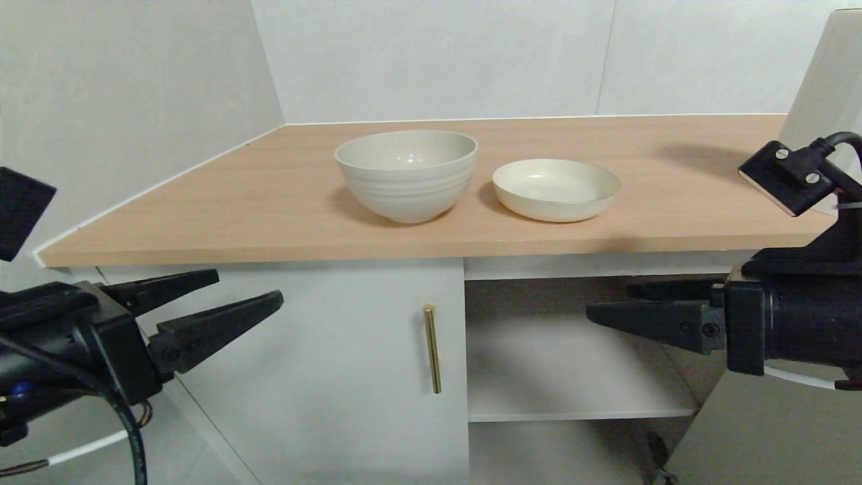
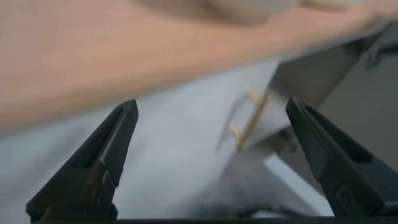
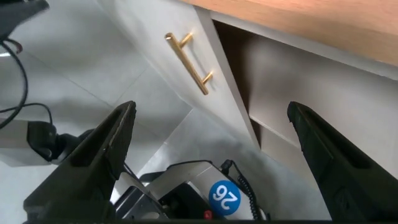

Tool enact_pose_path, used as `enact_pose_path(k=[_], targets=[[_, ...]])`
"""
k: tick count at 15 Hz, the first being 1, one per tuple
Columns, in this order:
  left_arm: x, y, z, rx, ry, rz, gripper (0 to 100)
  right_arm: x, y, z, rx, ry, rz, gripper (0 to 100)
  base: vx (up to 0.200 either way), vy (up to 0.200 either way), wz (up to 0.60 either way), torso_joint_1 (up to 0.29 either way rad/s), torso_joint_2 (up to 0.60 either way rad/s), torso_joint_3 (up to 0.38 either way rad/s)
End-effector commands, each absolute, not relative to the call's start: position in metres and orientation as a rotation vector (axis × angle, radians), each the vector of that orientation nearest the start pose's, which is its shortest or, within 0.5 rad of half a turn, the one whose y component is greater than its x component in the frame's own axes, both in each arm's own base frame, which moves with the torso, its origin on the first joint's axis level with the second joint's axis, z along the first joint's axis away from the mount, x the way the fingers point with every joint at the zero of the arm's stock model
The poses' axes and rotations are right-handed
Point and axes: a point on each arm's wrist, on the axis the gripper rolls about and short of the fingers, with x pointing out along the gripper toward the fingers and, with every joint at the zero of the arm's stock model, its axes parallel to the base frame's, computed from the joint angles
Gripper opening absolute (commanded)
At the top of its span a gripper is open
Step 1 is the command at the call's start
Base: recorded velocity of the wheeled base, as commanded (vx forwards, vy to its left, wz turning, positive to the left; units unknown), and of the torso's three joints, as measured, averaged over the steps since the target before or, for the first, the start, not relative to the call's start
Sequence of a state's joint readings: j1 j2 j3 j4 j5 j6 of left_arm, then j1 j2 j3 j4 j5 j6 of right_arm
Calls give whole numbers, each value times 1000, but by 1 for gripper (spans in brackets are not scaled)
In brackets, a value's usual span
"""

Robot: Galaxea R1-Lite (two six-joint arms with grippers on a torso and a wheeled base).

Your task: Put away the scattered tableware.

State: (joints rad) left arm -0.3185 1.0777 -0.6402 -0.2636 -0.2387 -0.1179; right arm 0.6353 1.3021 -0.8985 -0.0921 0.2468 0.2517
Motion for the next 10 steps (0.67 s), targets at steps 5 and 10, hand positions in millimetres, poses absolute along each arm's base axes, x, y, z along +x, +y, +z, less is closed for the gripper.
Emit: enact_pose_path(k=[5, 10], targets=[[123, -47, 280, -111, 200, -549, 100, 158, 127, 262, 152, 400, 850, 100, 0, 0, 0, 13, -88, -71], [137, -51, 287, -180, 295, -536, 100, 154, 124, 264, 148, 383, 853, 100, 0, 0, 0, 117, -393, -294]])
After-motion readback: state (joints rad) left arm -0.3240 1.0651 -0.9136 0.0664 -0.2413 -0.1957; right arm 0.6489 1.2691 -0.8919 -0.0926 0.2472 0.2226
